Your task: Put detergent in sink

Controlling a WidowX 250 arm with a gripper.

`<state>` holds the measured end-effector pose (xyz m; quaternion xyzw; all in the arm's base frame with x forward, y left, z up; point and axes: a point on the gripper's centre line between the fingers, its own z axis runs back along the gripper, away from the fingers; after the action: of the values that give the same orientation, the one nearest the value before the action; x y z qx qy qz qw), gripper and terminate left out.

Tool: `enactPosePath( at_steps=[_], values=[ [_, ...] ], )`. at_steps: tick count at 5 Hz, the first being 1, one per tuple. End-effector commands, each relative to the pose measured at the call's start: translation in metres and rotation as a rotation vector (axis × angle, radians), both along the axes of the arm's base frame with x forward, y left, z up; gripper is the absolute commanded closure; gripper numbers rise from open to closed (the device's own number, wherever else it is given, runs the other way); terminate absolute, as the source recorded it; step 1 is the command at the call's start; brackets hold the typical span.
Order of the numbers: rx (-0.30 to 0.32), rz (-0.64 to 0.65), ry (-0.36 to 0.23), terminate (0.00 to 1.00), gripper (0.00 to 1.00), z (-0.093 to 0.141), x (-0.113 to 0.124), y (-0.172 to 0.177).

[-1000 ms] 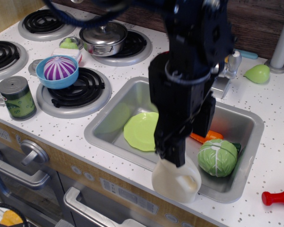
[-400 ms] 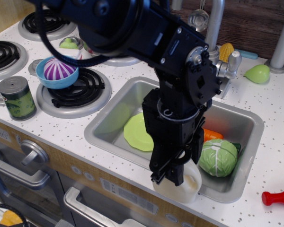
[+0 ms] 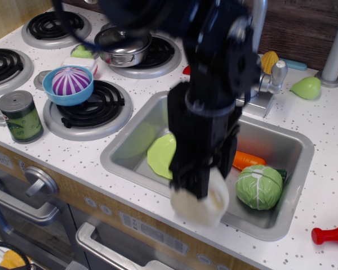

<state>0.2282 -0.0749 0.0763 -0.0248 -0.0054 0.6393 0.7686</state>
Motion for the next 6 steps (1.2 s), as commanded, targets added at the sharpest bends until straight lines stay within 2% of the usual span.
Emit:
enactPosePath(
  at_steps=[1,2,3,4,5,6],
  values=[
    [0.017,-0.078,-0.08,0.0,1.0,0.008,0.044,0.016],
    [0.048,-0.037,-0.115,0.0,1.0,-0.015,0.053,0.021],
    [-0.006,0.02,-0.109,0.0,1.0,-0.04,0.057,0.015],
    [-0.051,0.024,-0.096,0.0,1.0,-0.067,0.063,0.017],
    [-0.098,-0.036,-0.058,0.0,1.0,-0.077,0.067,0.033],
    [-0.098,-0.036,-0.058,0.0,0.0,-0.077,0.067,0.033]
  ],
)
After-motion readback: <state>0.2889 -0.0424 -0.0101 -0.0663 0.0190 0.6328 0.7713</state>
